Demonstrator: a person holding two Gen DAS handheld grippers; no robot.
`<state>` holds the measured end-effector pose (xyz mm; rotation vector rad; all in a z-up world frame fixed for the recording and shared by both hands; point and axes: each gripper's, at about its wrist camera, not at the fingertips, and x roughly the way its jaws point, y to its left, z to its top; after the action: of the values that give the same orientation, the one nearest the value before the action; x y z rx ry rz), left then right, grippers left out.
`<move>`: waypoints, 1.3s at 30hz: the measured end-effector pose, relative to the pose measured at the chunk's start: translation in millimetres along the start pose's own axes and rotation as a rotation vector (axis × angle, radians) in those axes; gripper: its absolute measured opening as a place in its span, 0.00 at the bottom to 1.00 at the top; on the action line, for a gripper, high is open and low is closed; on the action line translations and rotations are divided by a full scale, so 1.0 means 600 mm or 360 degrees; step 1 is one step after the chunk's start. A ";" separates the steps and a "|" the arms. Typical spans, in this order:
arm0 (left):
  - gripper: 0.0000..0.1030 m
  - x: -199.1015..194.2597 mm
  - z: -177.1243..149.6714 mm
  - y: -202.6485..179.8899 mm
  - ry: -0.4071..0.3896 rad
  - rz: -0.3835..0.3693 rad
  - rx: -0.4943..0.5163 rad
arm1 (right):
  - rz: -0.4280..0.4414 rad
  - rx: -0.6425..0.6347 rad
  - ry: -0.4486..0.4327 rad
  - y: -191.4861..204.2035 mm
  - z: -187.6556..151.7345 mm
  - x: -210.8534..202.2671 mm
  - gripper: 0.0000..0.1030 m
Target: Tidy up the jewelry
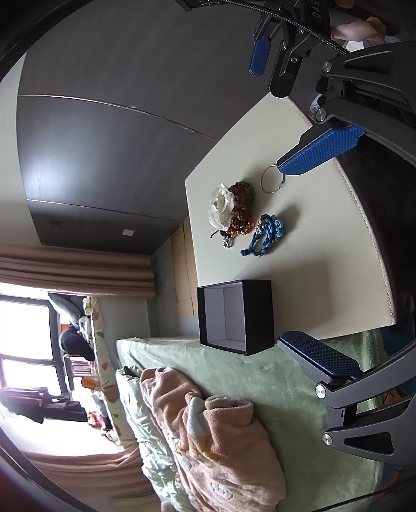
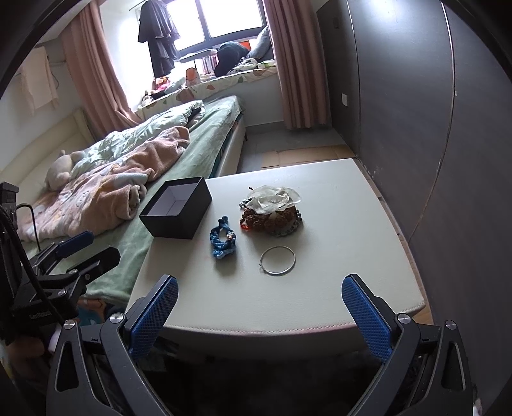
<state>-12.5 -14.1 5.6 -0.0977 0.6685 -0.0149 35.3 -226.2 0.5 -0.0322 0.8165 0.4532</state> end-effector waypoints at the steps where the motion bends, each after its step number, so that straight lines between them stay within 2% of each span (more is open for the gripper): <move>1: 0.95 0.000 0.000 -0.001 0.0001 0.0000 -0.0001 | 0.0002 0.0003 0.0002 -0.001 0.000 0.001 1.00; 8: 0.95 0.008 0.005 -0.012 -0.0001 -0.0025 -0.0004 | -0.0019 0.0008 0.0021 -0.006 -0.002 0.009 1.00; 15: 0.95 0.033 0.011 -0.025 -0.0018 -0.0050 -0.0013 | -0.0005 0.0106 0.0044 -0.034 0.003 0.021 1.00; 20: 0.85 0.064 0.015 -0.033 0.0009 -0.0083 -0.0022 | 0.0017 0.0231 0.0089 -0.066 0.008 0.041 0.99; 22: 0.77 0.078 0.016 -0.033 0.0034 -0.0104 -0.0032 | 0.0028 0.0284 0.0100 -0.077 0.011 0.049 0.97; 26: 0.69 0.115 0.018 -0.038 0.0111 -0.0136 -0.0061 | 0.0027 0.0391 0.0133 -0.103 0.016 0.066 0.92; 27: 0.65 0.127 0.018 -0.040 0.0137 -0.0148 -0.0065 | 0.0020 0.0413 0.0145 -0.108 0.018 0.071 0.91; 39: 0.60 0.226 0.008 -0.068 0.0316 -0.0111 0.0002 | -0.0012 0.0590 0.0228 -0.142 0.028 0.117 0.85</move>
<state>97.6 -60.4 -70.6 -0.1190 0.8630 -0.0933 122.9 -273.1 -50.0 0.2783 1.0308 0.2887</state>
